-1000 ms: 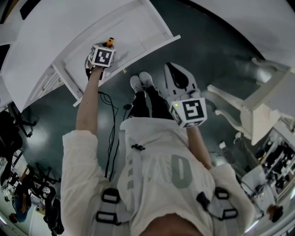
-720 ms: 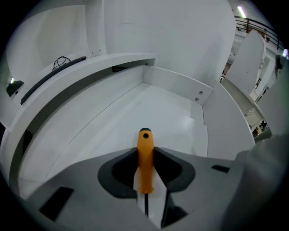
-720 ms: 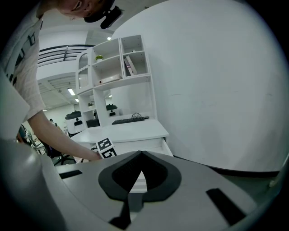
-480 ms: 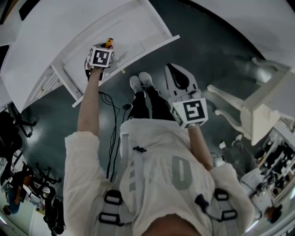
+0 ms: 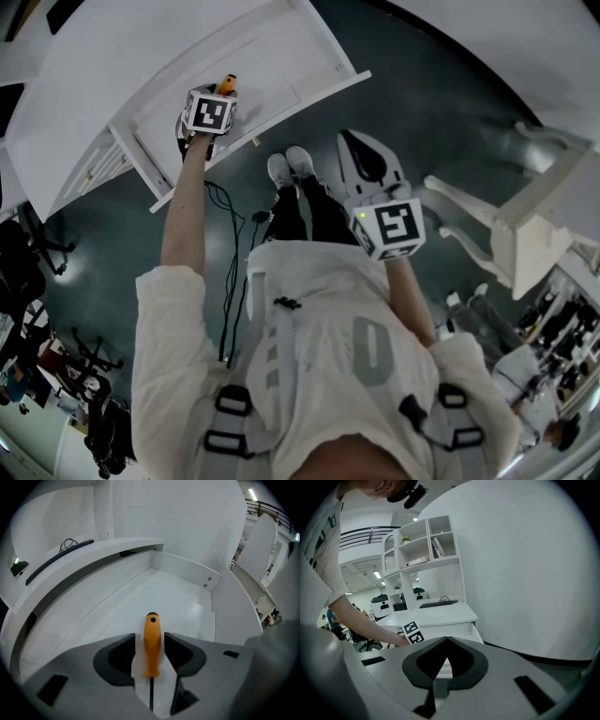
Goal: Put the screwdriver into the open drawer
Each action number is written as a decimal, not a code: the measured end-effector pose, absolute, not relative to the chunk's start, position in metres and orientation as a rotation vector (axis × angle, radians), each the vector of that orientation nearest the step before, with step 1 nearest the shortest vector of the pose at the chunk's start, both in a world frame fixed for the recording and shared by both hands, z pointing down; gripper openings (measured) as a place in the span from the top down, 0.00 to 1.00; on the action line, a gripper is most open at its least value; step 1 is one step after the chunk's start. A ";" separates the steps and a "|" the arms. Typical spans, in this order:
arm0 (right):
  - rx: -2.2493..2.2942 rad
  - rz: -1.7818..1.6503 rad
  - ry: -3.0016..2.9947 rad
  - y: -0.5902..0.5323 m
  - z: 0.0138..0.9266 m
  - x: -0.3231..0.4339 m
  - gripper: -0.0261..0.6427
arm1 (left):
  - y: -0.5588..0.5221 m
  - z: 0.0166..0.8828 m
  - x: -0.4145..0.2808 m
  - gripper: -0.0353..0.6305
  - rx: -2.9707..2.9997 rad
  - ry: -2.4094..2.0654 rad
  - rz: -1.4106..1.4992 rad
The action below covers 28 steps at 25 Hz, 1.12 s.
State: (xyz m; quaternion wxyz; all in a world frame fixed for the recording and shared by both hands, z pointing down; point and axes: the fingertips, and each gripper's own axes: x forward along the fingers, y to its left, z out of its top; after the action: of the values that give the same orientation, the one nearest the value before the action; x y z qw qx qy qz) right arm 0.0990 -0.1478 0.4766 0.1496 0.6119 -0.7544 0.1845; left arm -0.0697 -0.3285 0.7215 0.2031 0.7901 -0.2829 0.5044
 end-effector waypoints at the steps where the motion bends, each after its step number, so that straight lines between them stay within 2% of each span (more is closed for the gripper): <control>1: 1.756 0.530 -2.170 -0.148 0.477 0.098 0.97 | -0.329 0.720 -0.070 0.68 2.212 -0.793 1.406; 9: 1.747 0.522 -2.202 -0.151 0.471 0.089 0.97 | -0.337 0.693 -0.067 0.68 2.259 -0.830 1.337; 14: 1.735 0.441 -2.264 -0.164 0.455 0.079 0.97 | -0.353 0.649 -0.060 0.64 2.354 -0.882 1.227; 20: 1.699 0.397 -2.341 -0.174 0.416 0.063 0.97 | -0.362 0.559 -0.049 0.63 2.496 -1.013 1.060; 28: 1.631 0.162 -2.511 -0.214 0.368 0.046 0.97 | -0.374 0.403 -0.055 0.64 2.703 -1.270 0.765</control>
State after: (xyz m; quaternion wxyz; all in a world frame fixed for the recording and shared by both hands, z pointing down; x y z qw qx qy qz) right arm 0.0459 -0.2141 0.3676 0.0714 0.5425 -0.8353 0.0538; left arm -0.0545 -0.3737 0.4031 0.0295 0.8765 -0.4117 0.2480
